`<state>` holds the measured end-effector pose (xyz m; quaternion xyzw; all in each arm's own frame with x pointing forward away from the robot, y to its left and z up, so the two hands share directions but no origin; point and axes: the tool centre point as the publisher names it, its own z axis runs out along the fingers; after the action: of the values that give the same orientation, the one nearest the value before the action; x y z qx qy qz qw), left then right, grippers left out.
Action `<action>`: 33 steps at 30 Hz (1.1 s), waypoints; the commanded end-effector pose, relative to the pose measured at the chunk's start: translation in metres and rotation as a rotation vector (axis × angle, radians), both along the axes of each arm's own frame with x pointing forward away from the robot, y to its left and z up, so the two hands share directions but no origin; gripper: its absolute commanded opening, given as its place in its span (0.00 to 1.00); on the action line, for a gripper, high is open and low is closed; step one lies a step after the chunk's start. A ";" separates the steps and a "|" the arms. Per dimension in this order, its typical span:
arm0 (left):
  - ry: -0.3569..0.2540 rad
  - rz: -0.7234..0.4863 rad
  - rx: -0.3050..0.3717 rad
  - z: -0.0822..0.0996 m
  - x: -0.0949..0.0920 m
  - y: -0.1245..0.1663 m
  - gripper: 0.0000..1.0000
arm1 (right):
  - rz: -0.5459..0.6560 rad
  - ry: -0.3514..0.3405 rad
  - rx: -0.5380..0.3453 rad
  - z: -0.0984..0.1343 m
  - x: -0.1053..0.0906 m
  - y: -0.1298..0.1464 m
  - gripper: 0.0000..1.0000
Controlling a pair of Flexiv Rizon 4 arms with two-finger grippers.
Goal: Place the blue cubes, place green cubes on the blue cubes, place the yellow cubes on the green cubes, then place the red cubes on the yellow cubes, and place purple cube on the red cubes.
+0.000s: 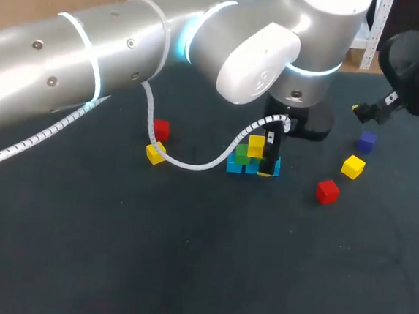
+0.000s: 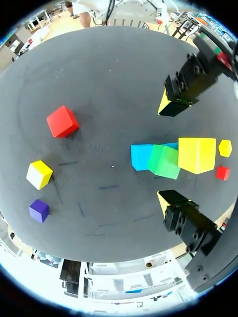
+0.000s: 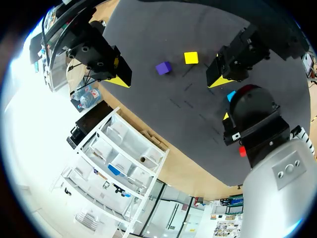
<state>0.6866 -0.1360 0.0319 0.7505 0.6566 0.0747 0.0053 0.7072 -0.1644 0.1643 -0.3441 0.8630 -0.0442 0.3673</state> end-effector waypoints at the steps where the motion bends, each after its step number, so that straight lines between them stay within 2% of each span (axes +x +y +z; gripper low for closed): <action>1: 0.009 0.000 0.000 0.001 0.003 0.000 0.82 | -0.003 -0.012 0.003 -0.002 -0.002 0.000 1.00; 6: 0.012 0.002 0.002 0.001 0.003 0.000 0.71 | -0.003 -0.012 0.003 -0.002 -0.002 0.000 1.00; 10: 0.015 0.000 0.002 0.000 0.003 0.000 0.66 | -0.003 -0.012 0.003 -0.002 -0.002 0.000 1.00; 14: 0.024 -0.005 -0.003 0.000 0.002 0.000 0.65 | -0.003 -0.012 0.003 -0.002 -0.002 0.000 1.00; 16: 0.026 -0.006 -0.004 0.000 0.001 -0.001 0.61 | -0.003 -0.012 0.003 -0.002 -0.002 0.000 1.00; 19: 0.027 -0.006 -0.006 0.000 0.001 -0.001 0.62 | -0.003 -0.012 0.003 -0.002 -0.002 0.000 1.00; 21: 0.028 -0.005 -0.005 0.000 0.001 -0.001 0.57 | -0.003 -0.012 0.003 -0.002 -0.002 0.000 1.00; 23: 0.028 -0.004 -0.005 0.000 0.001 -0.001 0.48 | -0.003 -0.012 0.003 -0.002 -0.002 0.000 1.00; 27: 0.026 0.000 -0.003 0.000 0.002 -0.001 0.45 | -0.003 -0.012 0.003 -0.002 -0.002 0.000 1.00; 29: 0.026 0.002 -0.002 0.000 0.002 -0.001 0.40 | -0.003 -0.012 0.003 -0.002 -0.002 0.000 1.00; 33: 0.026 0.003 0.001 -0.001 0.003 -0.001 0.48 | -0.003 -0.012 0.003 -0.002 -0.002 0.000 1.00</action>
<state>0.6863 -0.1345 0.0310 0.7504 0.6578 0.0654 0.0007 0.7072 -0.1644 0.1643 -0.3441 0.8630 -0.0442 0.3673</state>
